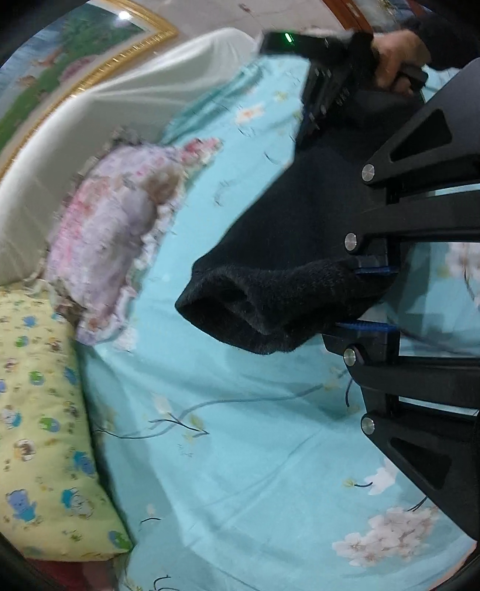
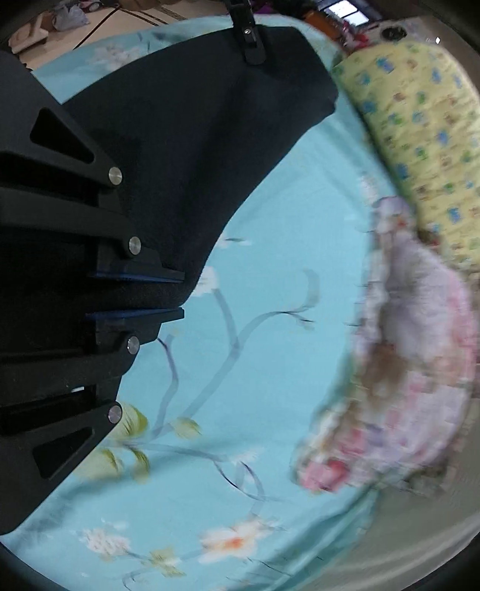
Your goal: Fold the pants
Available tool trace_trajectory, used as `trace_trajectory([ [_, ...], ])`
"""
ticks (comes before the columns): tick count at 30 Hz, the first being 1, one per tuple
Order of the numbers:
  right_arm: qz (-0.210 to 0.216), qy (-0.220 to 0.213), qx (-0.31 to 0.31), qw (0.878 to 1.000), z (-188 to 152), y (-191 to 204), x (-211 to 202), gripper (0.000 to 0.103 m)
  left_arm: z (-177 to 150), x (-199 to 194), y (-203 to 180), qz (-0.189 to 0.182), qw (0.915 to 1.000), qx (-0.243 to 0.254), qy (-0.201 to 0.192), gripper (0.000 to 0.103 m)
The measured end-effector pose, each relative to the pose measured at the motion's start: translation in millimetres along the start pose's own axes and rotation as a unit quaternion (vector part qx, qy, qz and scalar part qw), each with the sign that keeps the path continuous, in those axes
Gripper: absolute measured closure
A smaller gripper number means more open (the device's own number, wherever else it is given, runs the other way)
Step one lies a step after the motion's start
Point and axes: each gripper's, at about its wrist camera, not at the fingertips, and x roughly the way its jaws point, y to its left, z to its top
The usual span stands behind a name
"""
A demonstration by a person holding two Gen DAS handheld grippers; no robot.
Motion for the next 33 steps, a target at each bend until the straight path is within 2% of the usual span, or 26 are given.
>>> trace_trajectory([
  [1,-0.01,-0.006,0.005,1.0,-2,-1,1,0.085,-1,1,3,0.007,0.9999,-0.003,0.006,0.079],
  [2,-0.014,-0.013,0.012,1.0,-3,-2,-3,0.077,-3,-2,6,0.01,0.9999,-0.008,0.007,0.074],
  [5,-0.009,-0.035,0.044,0.998,-10,-11,-25,0.06,-6,-22,13,0.017,0.9994,-0.026,-0.018,0.066],
  [6,-0.004,-0.043,0.053,0.998,-12,-13,-32,0.057,-6,-31,13,0.018,0.999,-0.03,-0.029,0.066],
  [8,0.02,-0.061,0.09,0.994,-20,-24,-52,0.055,-4,-46,10,0.02,0.9981,-0.033,-0.048,0.061],
  [10,0.034,-0.073,0.113,0.99,-27,-30,-66,0.055,-2,-60,3,0.014,0.9975,-0.027,-0.064,0.06],
  [13,0.042,-0.094,0.134,0.986,-42,-31,-89,0.055,0,-68,-17,-0.001,0.9974,-0.006,-0.072,0.056],
  [17,0.055,-0.112,0.165,0.978,-73,-34,-112,0.05,-1,-58,-51,-0.025,0.9978,0.026,-0.056,0.056],
  [23,0.051,-0.126,0.206,0.969,-120,-47,-142,0.05,-14,-37,-111,-0.062,0.9945,0.081,-0.024,0.053],
  [30,0.03,-0.143,0.265,0.953,-174,-76,-174,0.049,-31,-14,-174,-0.099,0.9845,0.144,0.014,0.048],
  [33,0.017,-0.15,0.289,0.945,-197,-86,-186,0.045,-39,-5,-205,-0.111,0.9774,0.178,0.028,0.048],
])
